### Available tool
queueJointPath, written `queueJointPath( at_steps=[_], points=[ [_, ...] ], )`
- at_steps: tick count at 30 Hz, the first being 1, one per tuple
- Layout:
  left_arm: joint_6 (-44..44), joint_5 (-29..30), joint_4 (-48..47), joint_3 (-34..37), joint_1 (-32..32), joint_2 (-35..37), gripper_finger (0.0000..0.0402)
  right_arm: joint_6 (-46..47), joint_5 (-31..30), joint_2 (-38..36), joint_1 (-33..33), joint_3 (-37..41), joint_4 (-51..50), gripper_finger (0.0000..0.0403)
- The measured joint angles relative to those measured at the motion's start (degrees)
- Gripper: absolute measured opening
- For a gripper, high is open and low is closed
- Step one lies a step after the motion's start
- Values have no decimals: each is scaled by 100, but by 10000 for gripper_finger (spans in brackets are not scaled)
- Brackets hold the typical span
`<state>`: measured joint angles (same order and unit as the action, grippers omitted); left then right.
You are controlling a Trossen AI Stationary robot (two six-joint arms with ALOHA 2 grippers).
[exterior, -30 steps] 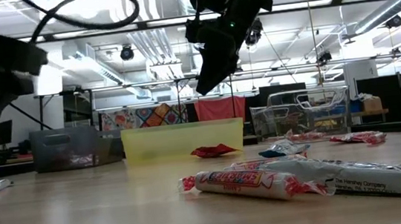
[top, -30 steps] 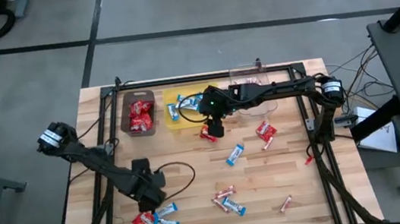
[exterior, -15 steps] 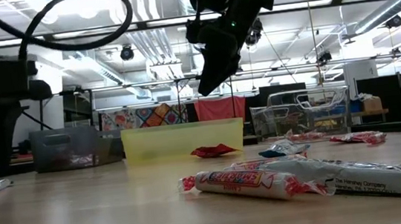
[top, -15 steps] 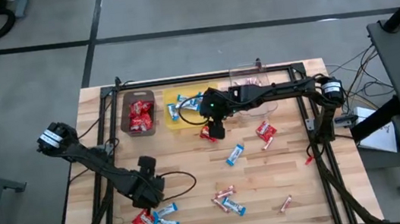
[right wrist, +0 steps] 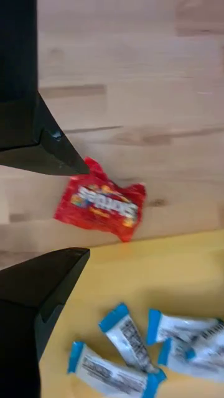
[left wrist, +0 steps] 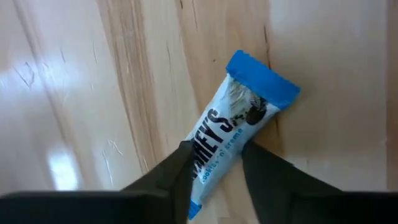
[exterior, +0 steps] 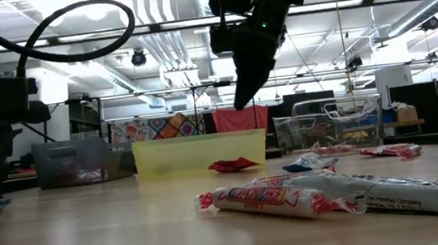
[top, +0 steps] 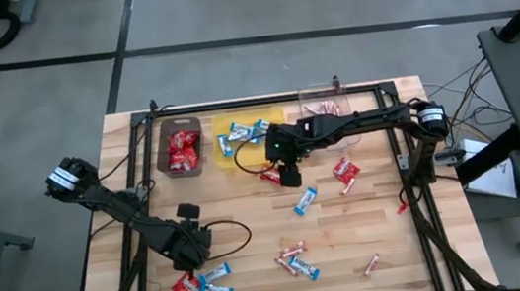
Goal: Sort candy
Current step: Put the white candy into the yellow bin
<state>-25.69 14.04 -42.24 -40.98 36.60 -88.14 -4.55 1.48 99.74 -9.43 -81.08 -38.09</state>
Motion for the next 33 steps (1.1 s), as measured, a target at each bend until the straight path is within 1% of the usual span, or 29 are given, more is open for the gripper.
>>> queueJointPath(
  at_steps=[5, 7, 10, 12, 14, 16, 19, 21, 26, 30, 33],
  points=[
    [-171, 137, 144, -132, -13, -22, 37, -62, 41, 0, 138, 0, -266, 192],
    [-264, 175, 166, -200, -11, -22, 12, -114, 138, 0, 205, 17, -320, 192],
    [-355, 264, 266, -336, -11, -1, 4, -208, 522, 0, 314, 104, -322, 192],
    [-448, 468, 357, -411, -11, 36, 1, -207, 726, 0, 387, 182, -265, 192],
    [-566, 720, 498, -424, -11, 53, 0, -123, 800, 0, 477, 305, -32, 192],
    [-718, 1068, 682, -423, -47, 68, 0, 16, 802, 0, 574, 460, 355, 192],
    [-925, 1770, 926, -423, -109, 68, 0, 400, 805, 0, 718, 733, 1138, 192],
    [-1100, 2238, 1064, -423, -187, 66, 0, 810, 799, 0, 802, 939, 1893, 192],
    [-1135, 3078, 1419, -423, -456, 66, 0, 1635, 797, 0, 937, 1515, 3985, 192],
    [-1074, 3589, 1796, -425, -715, 66, 0, 2230, 742, 0, 944, 1860, 5356, 192],
    [-965, 3821, 2142, -425, -908, 66, 0, 2518, 501, 0, 942, 1986, 5751, 192]
  ],
)
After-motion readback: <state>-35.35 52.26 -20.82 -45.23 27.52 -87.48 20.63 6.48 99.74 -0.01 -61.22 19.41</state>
